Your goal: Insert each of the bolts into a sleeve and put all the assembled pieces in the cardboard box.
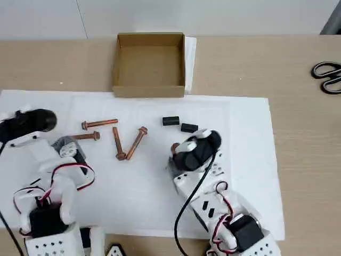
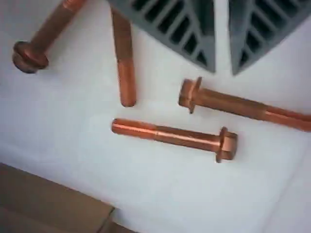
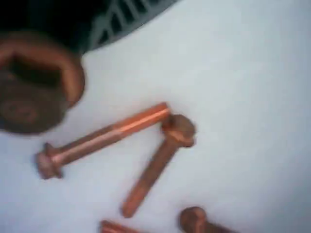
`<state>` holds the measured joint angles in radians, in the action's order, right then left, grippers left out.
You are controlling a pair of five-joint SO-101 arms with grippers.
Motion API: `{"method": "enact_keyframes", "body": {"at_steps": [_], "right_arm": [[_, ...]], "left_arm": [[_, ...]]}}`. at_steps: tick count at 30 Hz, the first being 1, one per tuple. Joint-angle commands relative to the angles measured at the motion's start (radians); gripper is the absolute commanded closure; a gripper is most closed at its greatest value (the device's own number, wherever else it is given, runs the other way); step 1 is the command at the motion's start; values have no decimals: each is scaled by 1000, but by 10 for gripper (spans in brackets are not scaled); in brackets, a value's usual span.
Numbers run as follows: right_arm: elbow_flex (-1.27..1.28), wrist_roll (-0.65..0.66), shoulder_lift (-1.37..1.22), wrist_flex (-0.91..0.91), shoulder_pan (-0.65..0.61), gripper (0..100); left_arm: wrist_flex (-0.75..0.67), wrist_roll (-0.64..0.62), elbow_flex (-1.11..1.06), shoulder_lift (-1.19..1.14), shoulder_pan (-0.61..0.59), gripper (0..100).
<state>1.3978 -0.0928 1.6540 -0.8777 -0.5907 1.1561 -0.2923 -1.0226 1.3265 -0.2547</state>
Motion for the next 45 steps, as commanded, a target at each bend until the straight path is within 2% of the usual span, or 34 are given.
{"method": "enact_keyframes", "body": {"at_steps": [1,5,9,14,19,24,30,38,45], "right_arm": [[-66,3,1,36,90,995],[-127,-2,-70,71,206,995],[-278,-94,-285,105,275,995],[-489,-143,-585,108,280,995],[-612,-138,-753,151,278,995],[-761,-135,-941,211,280,995],[-1022,-137,-1225,189,278,995],[-1428,-120,-1615,99,268,995],[-1766,-100,-1903,94,262,995]], "left_arm": [[-32,3,-22,6,2,995],[-32,3,-28,9,2,995],[-31,3,-31,9,3,994],[-31,3,-31,11,3,994],[-28,2,-31,12,-2,994],[2,-57,-28,12,18,994],[38,-104,-25,12,46,994],[37,-103,-25,12,46,994],[37,-103,-25,12,44,994]]}}
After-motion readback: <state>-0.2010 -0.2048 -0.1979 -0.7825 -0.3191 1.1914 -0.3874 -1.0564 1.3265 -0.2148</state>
